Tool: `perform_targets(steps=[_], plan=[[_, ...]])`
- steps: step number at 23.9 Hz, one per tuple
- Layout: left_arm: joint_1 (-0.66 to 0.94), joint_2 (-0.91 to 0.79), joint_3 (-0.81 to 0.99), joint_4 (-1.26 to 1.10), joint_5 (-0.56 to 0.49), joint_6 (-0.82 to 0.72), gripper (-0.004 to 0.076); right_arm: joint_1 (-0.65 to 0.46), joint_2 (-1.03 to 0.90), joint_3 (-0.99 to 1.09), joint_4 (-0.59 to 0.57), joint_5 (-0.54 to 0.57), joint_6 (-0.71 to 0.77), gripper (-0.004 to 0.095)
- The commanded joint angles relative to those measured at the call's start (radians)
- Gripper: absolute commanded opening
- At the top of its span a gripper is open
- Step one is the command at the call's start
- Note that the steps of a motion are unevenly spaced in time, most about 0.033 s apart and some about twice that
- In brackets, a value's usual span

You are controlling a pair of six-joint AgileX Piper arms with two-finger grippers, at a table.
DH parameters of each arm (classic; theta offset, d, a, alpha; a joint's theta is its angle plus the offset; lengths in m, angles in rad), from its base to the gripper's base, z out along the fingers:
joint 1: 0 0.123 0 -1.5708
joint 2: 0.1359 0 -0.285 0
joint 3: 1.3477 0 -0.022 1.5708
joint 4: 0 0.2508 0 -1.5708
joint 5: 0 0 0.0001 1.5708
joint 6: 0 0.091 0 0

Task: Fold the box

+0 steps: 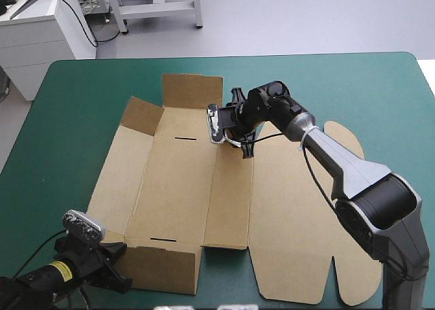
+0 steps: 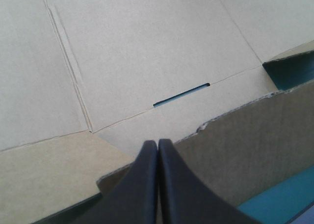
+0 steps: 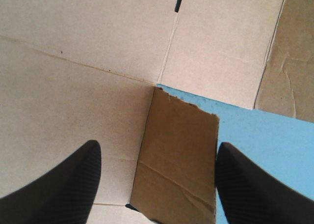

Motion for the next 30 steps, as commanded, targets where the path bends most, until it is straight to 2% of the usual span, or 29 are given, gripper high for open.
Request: perform_targets(steps=[1,5,8,13,14,15,16,20,23,27,30], plan=[[0.002,0.006,-0.037,-0.021,-0.043,-0.004,-0.0008,-0.004,-0.074,-0.033,0.0,-0.035,0.13,0.0652],[0.002,0.006,-0.063,-0.04,-0.021,-0.004,-0.0008,-0.004,-0.099,-0.033,-0.071,-0.002,0.42,0.0641],[0.002,0.006,-0.115,-0.068,-0.001,-0.004,-0.0008,-0.004,-0.13,-0.033,-0.159,0.067,0.687,0.0588],[0.002,0.008,-0.232,-0.075,0.06,-0.004,-0.0008,-0.004,-0.169,-0.033,-0.26,0.244,0.871,0.0427],[0.002,0.021,-0.283,-0.073,0.083,-0.004,-0.0008,-0.01,-0.178,-0.033,-0.273,0.323,0.929,0.0365],[0.002,0.031,-0.302,-0.073,0.087,-0.004,-0.0008,-0.013,-0.183,-0.033,-0.273,0.348,0.952,0.0344],[0.002,0.054,-0.352,-0.067,0.099,-0.004,-0.0008,-0.026,-0.2,-0.033,-0.261,0.348,1.052,0.0295],[0.002,0.174,-0.458,-0.016,0.106,-0.01,-0.0008,-0.083,-0.27,-0.033,-0.203,0.347,1.185,0.0168],[0.002,0.316,-0.509,0.066,0.129,-0.005,-0.0008,-0.134,-0.345,-0.031,-0.116,0.347,1.187,0.0087],[0.002,0.497,-0.594,0.074,0.134,-0.005,-0.0008,-0.161,-0.469,0.034,-0.095,0.347,1.187,-0.0009],[0.002,0.563,-0.649,0.097,0.145,-0.005,-0.0004,-0.164,-0.56,0.115,-0.084,0.347,1.187,-0.0019]])
